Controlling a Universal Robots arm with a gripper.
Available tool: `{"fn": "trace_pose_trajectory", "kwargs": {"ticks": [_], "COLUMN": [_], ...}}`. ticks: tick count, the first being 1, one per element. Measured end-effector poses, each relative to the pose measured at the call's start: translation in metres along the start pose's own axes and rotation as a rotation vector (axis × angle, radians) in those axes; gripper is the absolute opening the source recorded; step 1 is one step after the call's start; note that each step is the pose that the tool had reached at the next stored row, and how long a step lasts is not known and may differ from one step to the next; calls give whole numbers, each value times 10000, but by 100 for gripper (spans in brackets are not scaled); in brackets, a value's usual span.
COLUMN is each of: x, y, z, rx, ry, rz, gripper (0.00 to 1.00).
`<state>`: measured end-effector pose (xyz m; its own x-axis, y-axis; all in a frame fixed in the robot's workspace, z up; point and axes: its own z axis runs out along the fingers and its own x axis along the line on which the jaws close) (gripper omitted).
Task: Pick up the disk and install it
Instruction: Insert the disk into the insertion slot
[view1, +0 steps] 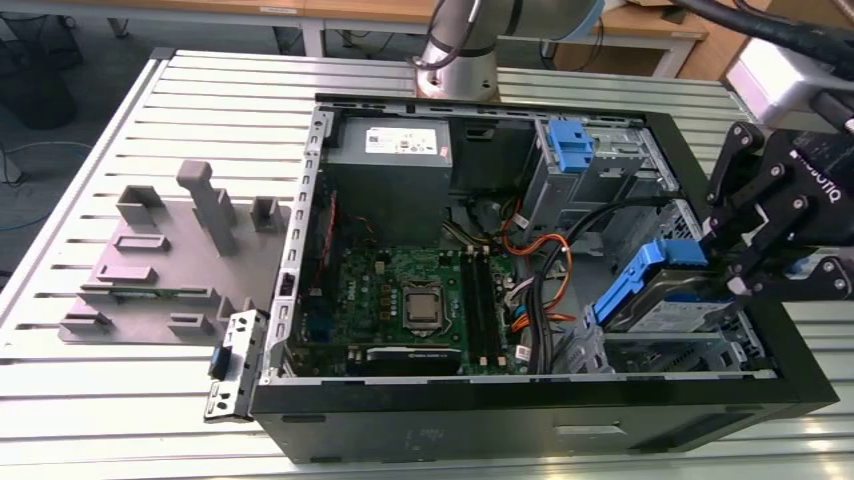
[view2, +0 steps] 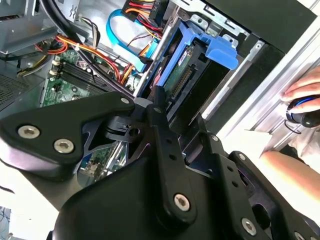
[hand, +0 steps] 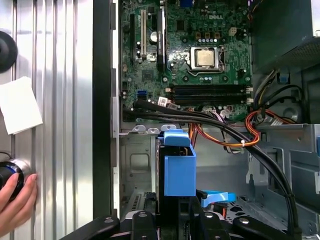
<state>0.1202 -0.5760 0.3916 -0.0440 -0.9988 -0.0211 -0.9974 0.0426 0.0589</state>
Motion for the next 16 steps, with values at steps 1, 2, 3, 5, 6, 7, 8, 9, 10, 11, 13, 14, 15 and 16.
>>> {"fn": "trace_pose_trajectory", "kwargs": {"ticks": [1,2,3,5,6,7,8,9,10,11,13,14,15,16], "x": [1,1,1,2,2,3,3,3,4,4,5,5,6,6], "y": [-1,-2,-3,-6,-7,-8,-9,-10,-11,-12,-14,-15,-16,-17], "z": [18,36,54,91,109,127,145,163,181,200,236,254,272,290], "rx": [0,0,0,0,0,0,0,0,0,0,0,0,0,0], "ry": [0,-1,0,0,0,0,0,0,1,0,0,0,0,0], "rz": [0,-1,-1,0,0,0,0,0,0,-1,0,-1,-1,-1], "gripper": [35,35,35,35,35,35,35,35,35,35,35,35,35,35]}}
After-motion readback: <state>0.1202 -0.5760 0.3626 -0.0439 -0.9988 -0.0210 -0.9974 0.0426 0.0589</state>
